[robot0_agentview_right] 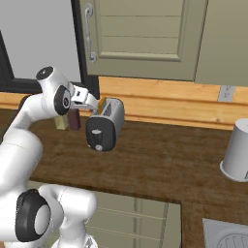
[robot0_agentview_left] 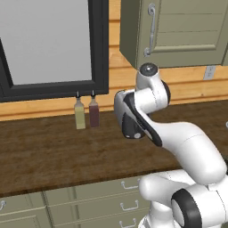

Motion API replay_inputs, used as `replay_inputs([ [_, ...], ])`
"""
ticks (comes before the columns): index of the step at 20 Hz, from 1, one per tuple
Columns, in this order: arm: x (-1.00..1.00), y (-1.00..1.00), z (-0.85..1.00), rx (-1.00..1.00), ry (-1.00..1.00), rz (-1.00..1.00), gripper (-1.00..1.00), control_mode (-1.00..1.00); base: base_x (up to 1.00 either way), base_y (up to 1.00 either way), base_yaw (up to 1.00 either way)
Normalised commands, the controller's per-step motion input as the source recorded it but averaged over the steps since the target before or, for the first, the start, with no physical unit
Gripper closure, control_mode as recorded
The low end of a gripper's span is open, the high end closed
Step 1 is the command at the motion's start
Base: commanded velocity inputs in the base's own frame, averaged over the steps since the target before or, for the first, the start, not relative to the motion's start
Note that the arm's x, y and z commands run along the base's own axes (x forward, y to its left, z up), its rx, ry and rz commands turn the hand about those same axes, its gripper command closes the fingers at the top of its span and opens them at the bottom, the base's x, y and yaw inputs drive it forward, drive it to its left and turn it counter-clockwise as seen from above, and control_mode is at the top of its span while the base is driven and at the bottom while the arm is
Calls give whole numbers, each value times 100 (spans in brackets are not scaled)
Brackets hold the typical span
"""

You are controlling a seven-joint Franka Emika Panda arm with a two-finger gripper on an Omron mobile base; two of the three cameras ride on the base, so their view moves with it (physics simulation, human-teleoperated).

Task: Start the toaster. Once the lever pops up, take the bread to the plate on the dining counter.

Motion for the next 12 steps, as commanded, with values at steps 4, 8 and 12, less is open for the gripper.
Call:
replay_inputs([
  [4,6,0,0,0,-7,4,-100,-100,0,0,0],
  [8,31,6,0,2,0,15,-100,-100,0,0,0],
  [12,55,-1,-8,0,0,16,-100,-100,0,0,0],
])
